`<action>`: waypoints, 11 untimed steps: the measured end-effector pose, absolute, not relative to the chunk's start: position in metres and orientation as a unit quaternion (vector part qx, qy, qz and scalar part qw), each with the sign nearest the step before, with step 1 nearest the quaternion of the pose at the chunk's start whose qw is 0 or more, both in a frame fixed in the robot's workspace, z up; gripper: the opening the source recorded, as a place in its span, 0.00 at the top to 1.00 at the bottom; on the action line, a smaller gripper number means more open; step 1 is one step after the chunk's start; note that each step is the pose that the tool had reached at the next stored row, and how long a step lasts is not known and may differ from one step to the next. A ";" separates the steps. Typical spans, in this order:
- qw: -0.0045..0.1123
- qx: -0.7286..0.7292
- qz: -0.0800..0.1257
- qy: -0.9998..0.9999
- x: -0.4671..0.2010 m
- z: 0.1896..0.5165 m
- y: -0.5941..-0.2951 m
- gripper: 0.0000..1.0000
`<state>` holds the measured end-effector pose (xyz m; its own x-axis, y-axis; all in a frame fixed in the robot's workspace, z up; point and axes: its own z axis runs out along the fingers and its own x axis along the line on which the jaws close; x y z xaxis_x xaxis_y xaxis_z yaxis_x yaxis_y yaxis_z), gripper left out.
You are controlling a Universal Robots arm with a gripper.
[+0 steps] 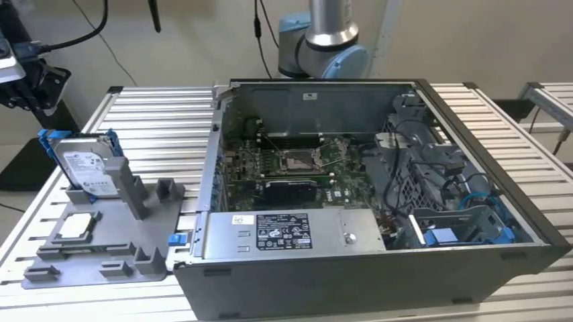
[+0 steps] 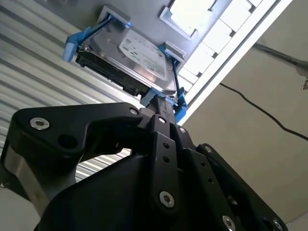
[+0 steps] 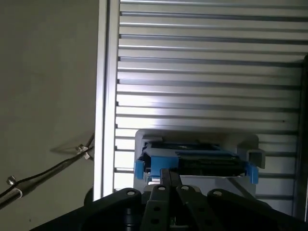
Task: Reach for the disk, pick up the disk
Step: 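Reach for the disk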
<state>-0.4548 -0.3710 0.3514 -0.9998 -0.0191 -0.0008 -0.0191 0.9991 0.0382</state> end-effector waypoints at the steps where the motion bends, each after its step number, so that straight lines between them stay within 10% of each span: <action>1: 0.000 -0.010 0.019 1.000 -0.455 0.351 -0.371 1.00; 11: 0.000 -0.010 0.019 1.000 -0.457 0.351 -0.371 1.00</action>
<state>-0.4571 -0.3710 0.3514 -0.9998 -0.0198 -0.0011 -0.0198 0.9991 0.0382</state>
